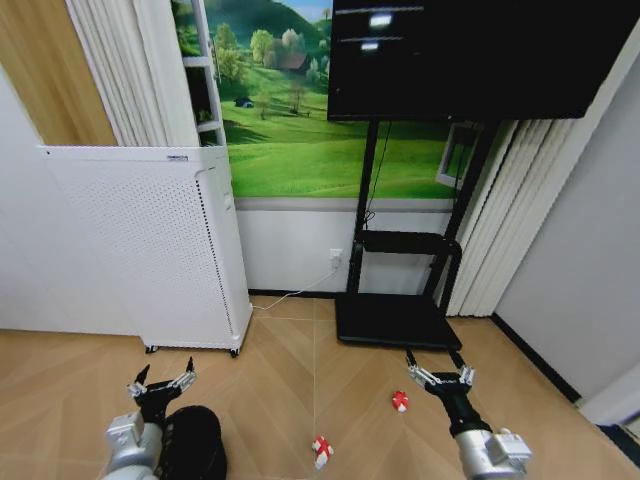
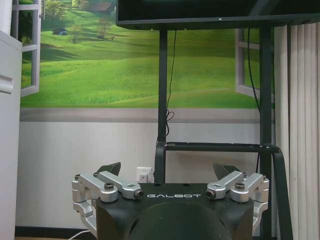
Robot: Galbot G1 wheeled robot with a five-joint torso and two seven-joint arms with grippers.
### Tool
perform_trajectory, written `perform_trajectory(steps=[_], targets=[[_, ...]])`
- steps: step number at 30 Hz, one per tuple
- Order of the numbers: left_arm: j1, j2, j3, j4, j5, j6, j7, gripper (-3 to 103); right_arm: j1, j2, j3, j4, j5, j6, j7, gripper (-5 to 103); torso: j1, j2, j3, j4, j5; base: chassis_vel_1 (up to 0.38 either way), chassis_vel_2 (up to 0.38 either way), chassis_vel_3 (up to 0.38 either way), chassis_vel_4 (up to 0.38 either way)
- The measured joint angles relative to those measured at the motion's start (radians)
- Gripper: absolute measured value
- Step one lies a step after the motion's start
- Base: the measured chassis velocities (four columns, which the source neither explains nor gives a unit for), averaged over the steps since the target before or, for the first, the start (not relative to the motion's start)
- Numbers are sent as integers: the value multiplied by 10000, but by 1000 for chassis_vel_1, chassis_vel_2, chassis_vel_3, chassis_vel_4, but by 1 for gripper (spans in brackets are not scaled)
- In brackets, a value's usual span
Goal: Pick up the trash bin and place the garbage on the floor into it.
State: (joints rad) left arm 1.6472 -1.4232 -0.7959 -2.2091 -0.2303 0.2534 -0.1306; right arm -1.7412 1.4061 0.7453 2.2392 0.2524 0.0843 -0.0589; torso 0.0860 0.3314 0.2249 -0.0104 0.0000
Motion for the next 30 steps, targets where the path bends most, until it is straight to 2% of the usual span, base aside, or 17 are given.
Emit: perform_trajectory(steps=[9, 17, 22, 30], targets=[[85, 2, -7, -102, -2, -45, 52, 100, -36, 1, 9, 59, -2, 51, -14, 100, -44, -147, -101, 0, 0, 0, 0, 0, 0], [85, -24, -18, -74, 36, -81, 34, 100, -63, 5, 27, 63, -2, 91, -32, 100, -182, -588, -404, -1, 0, 0, 0, 0, 0], [74, -24, -26, -7, 46, -121, 22, 100, -46, 13, 15, 30, -2, 95, -36, 100, -227, -728, -501, -1, 0, 0, 0, 0, 0], [-20, -8, -32, 168, 62, -128, -61, 100, 12, 37, -23, -83, -18, 95, -39, 100, -234, -777, -543, -1, 0, 0, 0, 0, 0]])
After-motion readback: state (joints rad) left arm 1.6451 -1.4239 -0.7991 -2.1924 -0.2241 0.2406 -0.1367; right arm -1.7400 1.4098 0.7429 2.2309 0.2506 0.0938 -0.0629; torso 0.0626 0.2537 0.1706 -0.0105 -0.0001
